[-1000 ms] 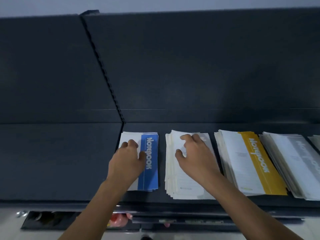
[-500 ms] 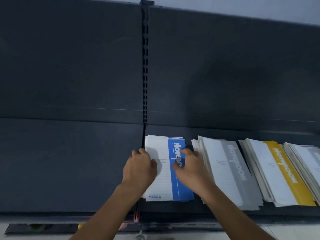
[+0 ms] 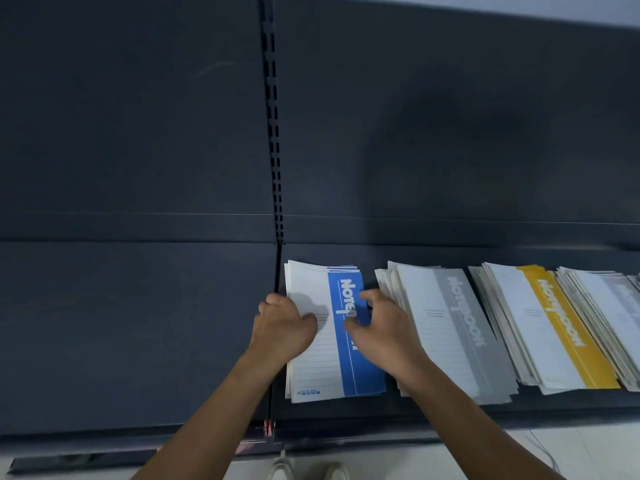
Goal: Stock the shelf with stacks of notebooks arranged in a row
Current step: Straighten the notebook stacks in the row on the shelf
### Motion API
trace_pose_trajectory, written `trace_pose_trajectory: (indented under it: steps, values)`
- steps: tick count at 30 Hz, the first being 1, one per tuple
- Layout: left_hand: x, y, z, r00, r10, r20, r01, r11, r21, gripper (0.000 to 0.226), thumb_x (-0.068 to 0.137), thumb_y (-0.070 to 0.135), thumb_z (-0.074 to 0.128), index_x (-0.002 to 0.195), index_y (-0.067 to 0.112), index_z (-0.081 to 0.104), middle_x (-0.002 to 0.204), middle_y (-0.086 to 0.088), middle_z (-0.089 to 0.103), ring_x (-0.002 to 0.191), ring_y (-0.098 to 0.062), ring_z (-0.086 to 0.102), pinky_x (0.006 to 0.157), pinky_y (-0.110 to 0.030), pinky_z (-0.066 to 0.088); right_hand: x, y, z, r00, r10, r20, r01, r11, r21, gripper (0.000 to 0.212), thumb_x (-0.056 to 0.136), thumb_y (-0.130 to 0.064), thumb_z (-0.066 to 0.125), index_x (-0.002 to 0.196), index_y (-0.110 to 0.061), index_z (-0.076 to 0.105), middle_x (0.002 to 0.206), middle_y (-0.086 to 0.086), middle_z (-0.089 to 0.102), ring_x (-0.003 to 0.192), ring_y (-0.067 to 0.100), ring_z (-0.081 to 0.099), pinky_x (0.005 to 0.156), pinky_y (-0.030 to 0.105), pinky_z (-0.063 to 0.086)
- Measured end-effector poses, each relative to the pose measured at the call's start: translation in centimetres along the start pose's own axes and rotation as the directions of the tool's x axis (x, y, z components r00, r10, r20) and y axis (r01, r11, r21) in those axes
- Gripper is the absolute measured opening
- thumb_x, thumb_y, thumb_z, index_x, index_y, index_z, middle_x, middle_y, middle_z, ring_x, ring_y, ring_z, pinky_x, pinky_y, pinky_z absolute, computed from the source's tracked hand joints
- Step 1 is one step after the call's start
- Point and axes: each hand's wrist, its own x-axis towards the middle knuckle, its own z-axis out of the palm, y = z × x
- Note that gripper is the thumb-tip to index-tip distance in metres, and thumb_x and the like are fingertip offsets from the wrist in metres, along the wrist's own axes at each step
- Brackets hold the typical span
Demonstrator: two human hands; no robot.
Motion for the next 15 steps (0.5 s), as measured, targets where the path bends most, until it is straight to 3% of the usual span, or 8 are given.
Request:
trace_pose_trajectory:
  steps: [2, 4, 8, 11, 13, 15]
  values:
    - [0.0, 0.6, -0.5, 0.998, 0.003, 0.056, 0.002, 0.996, -0.091, 0.041, 0.094, 0.032, 0.058, 0.117, 0.01, 0.033, 0.114, -0.002, 0.048, 0.104, -0.02, 0.056, 0.073, -0.027, 0.044, 0.2, 0.3, -0.1, 1.0, -0.001, 0.005, 0.001, 1.0, 0.027, 0.054, 0.095, -0.03, 0.063, 0.145, -0.021, 0.045, 0.14, -0.002, 0.053, 0.079, 0.003, 0.052, 0.061, 0.009, 0.042]
    - [-0.3, 1.2, -0.8, 0.997, 0.031, 0.072, -0.018, 0.984, -0.175, 0.034, 0.097, 0.023, 0.057, 0.111, 0.013, 0.028, 0.1, 0.001, 0.053, 0.084, -0.009, 0.055, 0.056, -0.021, 0.042, 0.3, 0.6, -0.2, 1.0, 0.007, 0.012, -0.008, 0.998, 0.055, 0.055, 0.095, -0.031, 0.064, 0.146, -0.02, 0.044, 0.139, -0.001, 0.053, 0.078, 0.002, 0.054, 0.072, 0.019, 0.047]
    - [-1.9, 1.3, -1.4, 0.982, 0.172, -0.078, -0.185, 0.959, -0.216, 0.022, 0.098, 0.017, 0.058, 0.109, 0.018, 0.039, 0.088, 0.006, 0.059, 0.074, -0.007, 0.059, 0.043, -0.011, 0.039, 0.0, 0.9, -0.6, 0.999, -0.043, 0.009, 0.041, 0.986, 0.162, 0.051, 0.091, -0.027, 0.062, 0.138, -0.027, 0.042, 0.129, -0.005, 0.059, 0.085, 0.006, 0.067, 0.074, 0.033, 0.06]
    - [-3.1, 0.4, -1.7, 0.933, 0.302, -0.197, -0.351, 0.884, -0.308, 0.018, 0.097, 0.012, 0.06, 0.108, 0.022, 0.051, 0.087, 0.014, 0.066, 0.079, -0.007, 0.063, 0.052, -0.006, 0.044, -0.7, 1.0, -0.8, 0.991, -0.112, -0.073, 0.127, 0.96, 0.251, 0.04, 0.089, -0.018, 0.062, 0.121, -0.031, 0.042, 0.108, -0.018, 0.064, 0.086, 0.004, 0.07, 0.073, 0.036, 0.062]
    - [-3.8, 0.0, -1.9, 0.877, 0.4, -0.266, -0.475, 0.802, -0.363, 0.025, 0.098, 0.007, 0.058, 0.114, 0.024, 0.052, 0.093, 0.019, 0.068, 0.089, -0.001, 0.063, 0.062, -0.003, 0.043, -1.8, 0.3, -1.2, 0.973, -0.167, -0.158, 0.204, 0.942, 0.265, 0.044, 0.092, -0.014, 0.06, 0.12, -0.039, 0.037, 0.104, -0.024, 0.062, 0.089, 0.0, 0.066, 0.071, 0.022, 0.057]
    - [-4.8, 0.0, -2.2, 0.821, 0.479, -0.311, -0.571, 0.71, -0.412, 0.032, 0.1, 0.003, 0.055, 0.124, 0.024, 0.051, 0.104, 0.024, 0.067, 0.098, 0.002, 0.062, 0.071, -0.005, 0.045, -3.2, -0.7, -1.9, 0.942, -0.227, -0.247, 0.29, 0.921, 0.261, 0.054, 0.094, -0.017, 0.061, 0.119, -0.053, 0.029, 0.113, -0.02, 0.06, 0.097, 0.0, 0.064, 0.071, 0.014, 0.052]
